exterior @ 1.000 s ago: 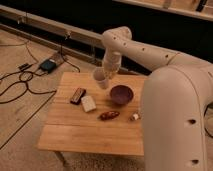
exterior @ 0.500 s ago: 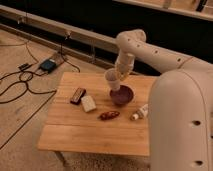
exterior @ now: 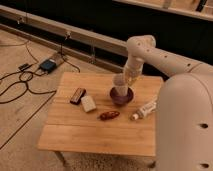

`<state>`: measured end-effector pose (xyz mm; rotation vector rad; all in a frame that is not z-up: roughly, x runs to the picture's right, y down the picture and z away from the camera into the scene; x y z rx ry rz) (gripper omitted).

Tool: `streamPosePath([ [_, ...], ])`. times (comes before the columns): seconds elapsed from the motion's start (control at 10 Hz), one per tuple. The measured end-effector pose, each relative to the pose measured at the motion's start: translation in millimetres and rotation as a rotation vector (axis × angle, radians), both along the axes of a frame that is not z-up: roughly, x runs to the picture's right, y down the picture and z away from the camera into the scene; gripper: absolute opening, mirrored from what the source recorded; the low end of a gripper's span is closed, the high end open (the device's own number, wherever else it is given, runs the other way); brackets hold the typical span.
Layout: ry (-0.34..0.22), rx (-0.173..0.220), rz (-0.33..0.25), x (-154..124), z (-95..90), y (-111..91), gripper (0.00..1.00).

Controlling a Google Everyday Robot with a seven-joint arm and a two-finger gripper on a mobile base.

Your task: Place the ceramic cup in the ceramic bowl

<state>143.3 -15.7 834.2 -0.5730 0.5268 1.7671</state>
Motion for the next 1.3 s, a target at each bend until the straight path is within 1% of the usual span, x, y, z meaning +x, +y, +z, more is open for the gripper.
streamPosePath([
  [0.2, -0.021, -0.013, 0.023, -6.2, 14.2, 10.1, 0.0],
  [0.5, -0.051, -0.048, 0.037, -7.1, 32.5, 28.9, 0.01],
  [0.6, -0.055, -0.061, 0.043, -4.6, 36.4, 33.6, 0.05],
  [0.8, -0.06, -0.073, 0.062, 1.4, 41.8, 37.7, 0.23],
  [0.9, -0.063, -0.078, 0.073, 5.1, 43.7, 38.7, 0.35],
  [1.3, -0.086, -0.075, 0.097, 8.4, 47.9, 37.3, 0.76],
])
